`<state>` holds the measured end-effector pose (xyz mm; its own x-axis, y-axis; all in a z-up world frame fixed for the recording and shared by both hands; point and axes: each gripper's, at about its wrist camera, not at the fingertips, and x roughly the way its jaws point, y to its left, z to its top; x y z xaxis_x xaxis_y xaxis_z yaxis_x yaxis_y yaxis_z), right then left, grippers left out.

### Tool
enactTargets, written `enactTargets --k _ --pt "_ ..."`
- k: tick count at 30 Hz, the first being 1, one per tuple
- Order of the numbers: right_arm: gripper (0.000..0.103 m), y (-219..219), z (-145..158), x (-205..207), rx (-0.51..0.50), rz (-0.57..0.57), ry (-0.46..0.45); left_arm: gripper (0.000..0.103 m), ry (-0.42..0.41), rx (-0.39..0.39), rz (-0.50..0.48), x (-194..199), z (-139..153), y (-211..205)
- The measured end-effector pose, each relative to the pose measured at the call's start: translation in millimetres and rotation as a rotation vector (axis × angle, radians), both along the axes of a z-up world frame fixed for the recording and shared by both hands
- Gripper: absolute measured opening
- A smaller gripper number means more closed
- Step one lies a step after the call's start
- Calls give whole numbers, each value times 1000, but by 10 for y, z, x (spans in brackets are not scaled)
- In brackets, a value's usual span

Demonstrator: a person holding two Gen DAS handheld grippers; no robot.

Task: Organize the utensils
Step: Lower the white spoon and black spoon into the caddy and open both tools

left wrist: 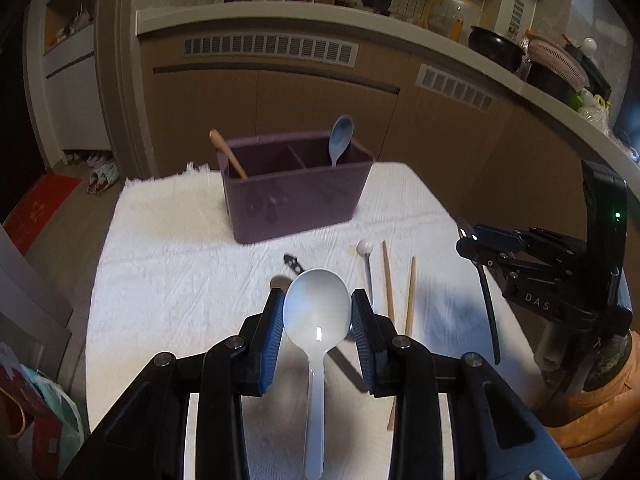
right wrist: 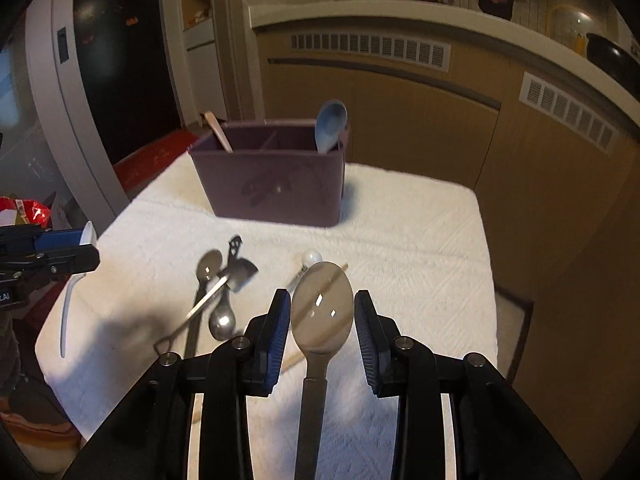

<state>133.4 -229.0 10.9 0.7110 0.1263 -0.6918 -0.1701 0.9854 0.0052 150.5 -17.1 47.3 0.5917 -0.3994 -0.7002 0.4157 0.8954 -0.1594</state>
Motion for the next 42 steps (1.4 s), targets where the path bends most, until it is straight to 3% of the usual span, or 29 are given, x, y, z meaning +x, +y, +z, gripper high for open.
enactTargets --k 5,11,15,18,23,28,34,42 --pt "34 168 638 114 -13 30 -192 30 -197 -40 9 208 593 -109" --pt "34 312 1271 444 18 61 -429 30 -358 -116 62 687 1092 -164" --pt "34 357 1524 768 30 71 -513 31 -446 -182 103 966 1246 -113" --pt "34 383 1585 1020 44 75 -564 31 -466 -216 117 1195 1213 -77" --pt "34 421 1445 1477 51 74 -589 31 -457 -228 116 1580 944 -99" --pt "34 425 1085 1915 66 62 -550 31 -376 -225 117 1901 541 -94" --pt "34 427 551 2253 73 55 -443 31 -292 -181 133 2045 108 -66" --pt "34 384 37 2258 75 83 -259 33 -133 -169 186 2153 -384 -30"
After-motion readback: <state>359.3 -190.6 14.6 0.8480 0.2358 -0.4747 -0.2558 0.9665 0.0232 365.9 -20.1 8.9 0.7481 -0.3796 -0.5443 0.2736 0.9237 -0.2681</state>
